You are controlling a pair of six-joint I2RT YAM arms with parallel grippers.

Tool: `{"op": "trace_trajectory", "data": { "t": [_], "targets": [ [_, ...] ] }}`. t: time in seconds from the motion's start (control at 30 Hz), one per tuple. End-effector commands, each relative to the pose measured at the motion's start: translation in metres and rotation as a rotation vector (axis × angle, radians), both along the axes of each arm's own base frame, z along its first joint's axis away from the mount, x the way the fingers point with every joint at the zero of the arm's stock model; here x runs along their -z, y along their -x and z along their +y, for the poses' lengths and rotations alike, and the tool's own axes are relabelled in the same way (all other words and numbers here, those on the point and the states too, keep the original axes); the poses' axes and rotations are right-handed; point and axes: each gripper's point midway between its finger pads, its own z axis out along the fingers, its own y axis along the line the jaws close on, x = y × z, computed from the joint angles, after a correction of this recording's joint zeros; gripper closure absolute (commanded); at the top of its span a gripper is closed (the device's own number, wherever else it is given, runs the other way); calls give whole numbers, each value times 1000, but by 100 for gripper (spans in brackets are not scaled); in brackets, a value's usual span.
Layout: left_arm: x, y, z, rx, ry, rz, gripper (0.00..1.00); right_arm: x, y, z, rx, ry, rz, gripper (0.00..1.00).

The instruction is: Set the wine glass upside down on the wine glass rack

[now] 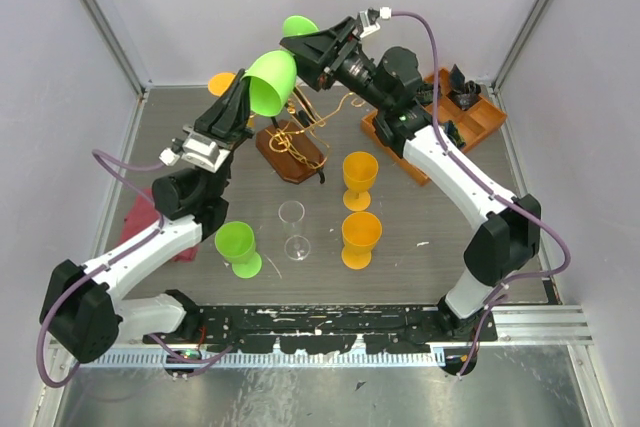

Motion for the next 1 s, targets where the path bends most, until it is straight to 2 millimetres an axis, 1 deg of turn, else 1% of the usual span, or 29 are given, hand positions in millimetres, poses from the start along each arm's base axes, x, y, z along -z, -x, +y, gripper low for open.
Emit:
{"op": "trace_trajectory", "data": {
  "t": [0.0,0.1,0.23,0.37,0.5,0.57,0.67,0.77,0.83,0.97],
  "targets": [
    [-12,8,1,-3,25,-57,100,-43,15,-3,-47,-89,-109,29],
    [-11,6,-1,-12,20,-53,100,-41,16,0,-75,-98,-99,36],
    [-8,3,-2,-28,17,-46,100,-38,17,1,-90,-98,-92,48],
    [-6,1,-2,-50,13,-43,100,-39,20,0,-91,-94,-102,54],
    [-3,0,-8,-66,-11,-41,100,-39,19,0,-81,-82,-110,65],
    [0,0,-13,-69,-30,-41,99,-39,19,0,-79,-79,-114,72],
    [3,2,-19,-63,-41,-36,93,-39,18,0,-70,-68,-126,85],
    [6,3,-20,-61,-45,-27,83,-38,16,0,-52,-45,-145,95],
    [9,4,-20,-63,-53,-19,72,-39,13,-3,-27,-24,-166,99],
    [21,7,-22,-54,-98,4,55,-48,2,-14,70,45,-250,99]
  ]
}}
